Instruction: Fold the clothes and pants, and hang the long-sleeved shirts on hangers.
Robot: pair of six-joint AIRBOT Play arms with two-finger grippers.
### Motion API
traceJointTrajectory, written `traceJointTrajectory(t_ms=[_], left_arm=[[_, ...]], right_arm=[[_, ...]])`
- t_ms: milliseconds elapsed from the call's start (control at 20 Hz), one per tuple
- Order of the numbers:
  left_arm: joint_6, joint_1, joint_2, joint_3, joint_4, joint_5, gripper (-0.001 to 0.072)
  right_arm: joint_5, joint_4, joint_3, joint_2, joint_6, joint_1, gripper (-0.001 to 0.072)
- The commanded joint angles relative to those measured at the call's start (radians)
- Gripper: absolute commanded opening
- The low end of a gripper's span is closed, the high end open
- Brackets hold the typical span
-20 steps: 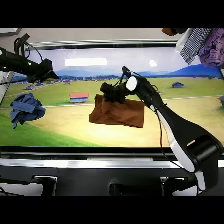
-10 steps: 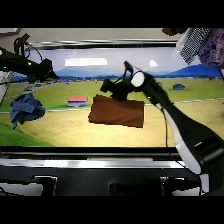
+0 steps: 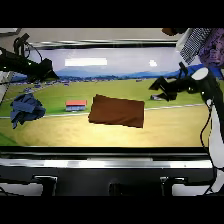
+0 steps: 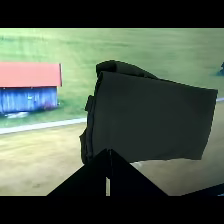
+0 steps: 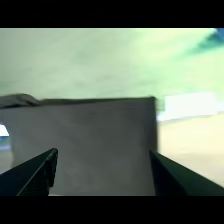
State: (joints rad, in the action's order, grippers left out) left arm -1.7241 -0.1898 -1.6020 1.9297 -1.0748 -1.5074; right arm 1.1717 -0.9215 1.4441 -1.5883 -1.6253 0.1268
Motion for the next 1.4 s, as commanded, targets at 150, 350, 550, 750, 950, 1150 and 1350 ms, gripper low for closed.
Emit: traceJointTrajectory(t_ms=[150, 350, 550, 750, 950, 1150, 1350], left_arm=[[0.0, 0.0, 0.0, 0.0, 0.0, 0.034, 0.0018], [0.001, 0.0, -0.001, 0.0, 0.0, 0.034, 0.0018], [0.0, 0.0, -0.001, 0.0, 0.0, 0.034, 0.0018], [0.017, 0.0, -0.001, 0.0, 0.0, 0.034, 0.0018], [0.023, 0.0, -0.001, 0.0, 0.0, 0.034, 0.0018], [0.034, -0.001, -0.001, 0.0, 0.0, 0.034, 0.0018], [0.034, -0.002, -0.001, 0.0, 0.0, 0.034, 0.0018]], right_arm=[[-0.145, 0.207, -0.36, 0.004, 0.258, 0.061, 0.0595], [-0.177, 0.339, -0.441, -0.032, 0.351, 0.054, 0.0542], [-0.204, 0.338, -0.442, -0.063, 0.355, -0.033, 0.0527], [-0.206, 0.391, -0.412, -0.061, 0.353, -0.081, 0.0078], [-0.221, 0.347, -0.237, -0.06, 0.257, -0.081, 0.0033], [-0.259, 0.127, -0.023, -0.061, 0.039, -0.042, 0.0033], [-0.261, 0.081, 0.116, -0.061, -0.074, 0.09, 0.0032]])
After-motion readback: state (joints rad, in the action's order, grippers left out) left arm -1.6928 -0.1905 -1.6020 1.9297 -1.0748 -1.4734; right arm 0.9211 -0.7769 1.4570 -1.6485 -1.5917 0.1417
